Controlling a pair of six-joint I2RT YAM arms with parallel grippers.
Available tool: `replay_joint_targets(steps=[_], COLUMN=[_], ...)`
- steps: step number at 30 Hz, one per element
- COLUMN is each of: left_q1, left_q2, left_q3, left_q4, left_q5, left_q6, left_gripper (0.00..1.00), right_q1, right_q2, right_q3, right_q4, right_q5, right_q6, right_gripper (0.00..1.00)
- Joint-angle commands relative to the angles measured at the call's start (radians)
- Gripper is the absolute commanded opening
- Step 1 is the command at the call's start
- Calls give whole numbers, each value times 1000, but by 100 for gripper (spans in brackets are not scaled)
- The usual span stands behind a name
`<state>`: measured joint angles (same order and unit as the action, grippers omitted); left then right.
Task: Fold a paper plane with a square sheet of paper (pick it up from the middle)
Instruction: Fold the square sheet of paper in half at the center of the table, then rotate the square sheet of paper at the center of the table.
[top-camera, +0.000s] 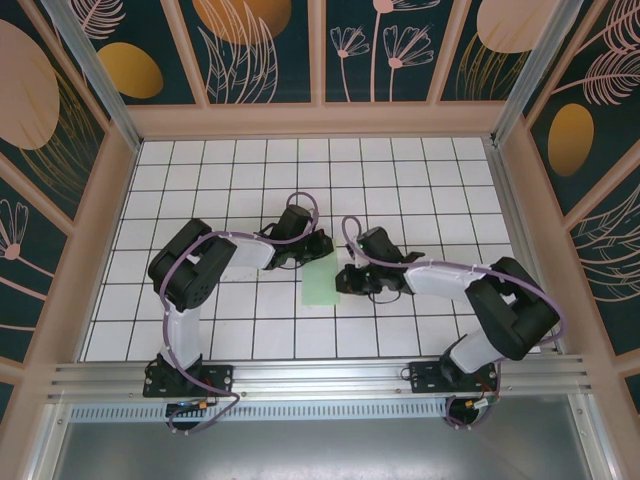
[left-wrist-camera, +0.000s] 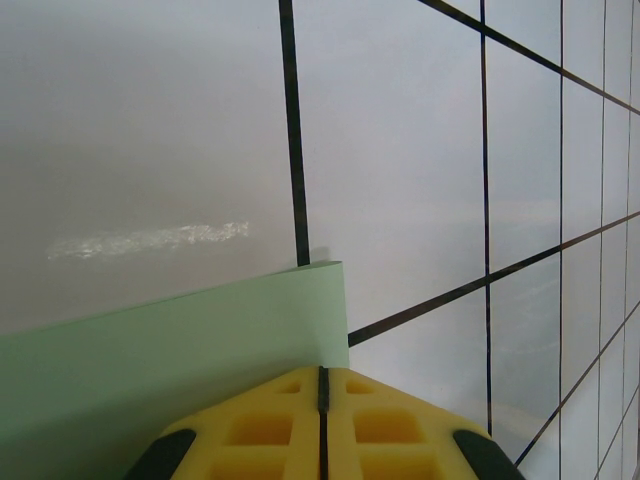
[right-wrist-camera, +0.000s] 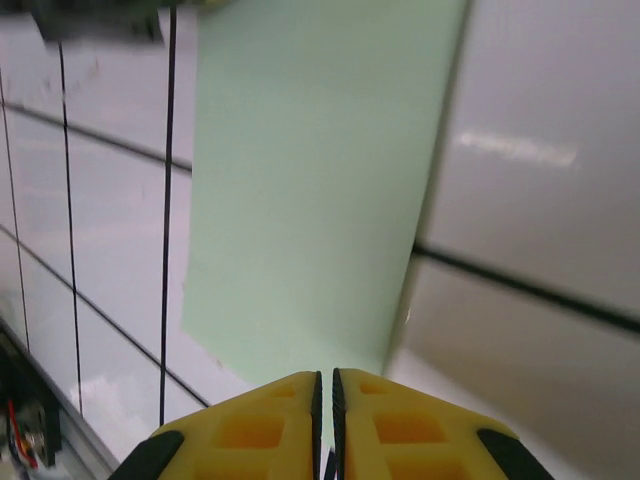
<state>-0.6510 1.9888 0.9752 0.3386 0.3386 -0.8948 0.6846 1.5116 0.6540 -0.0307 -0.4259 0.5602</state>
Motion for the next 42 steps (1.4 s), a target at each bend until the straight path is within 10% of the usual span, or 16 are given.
replay_joint_targets(steps=[1,16,32,42], left_q1=[12,12,11,13], left_q2=[53,62,42,-146], left_q3=[-35,-24,-28,-10], left_q4=[-107,-118,-92,-61], left_q5=[-99,-102,-100,-65], left_q6=[13,8,14,20], left_gripper=[10,10,10,19], right_q1=[-31,-8,28,-131], right_q2=[73,207,-94,-163], right_q3=[63,96,-103,-37], right_q4=[43,38,-21,31], right_q5=[31,-59,-73,53], right_q6=[2,-48,-57,19], right_gripper=[14,13,14,19])
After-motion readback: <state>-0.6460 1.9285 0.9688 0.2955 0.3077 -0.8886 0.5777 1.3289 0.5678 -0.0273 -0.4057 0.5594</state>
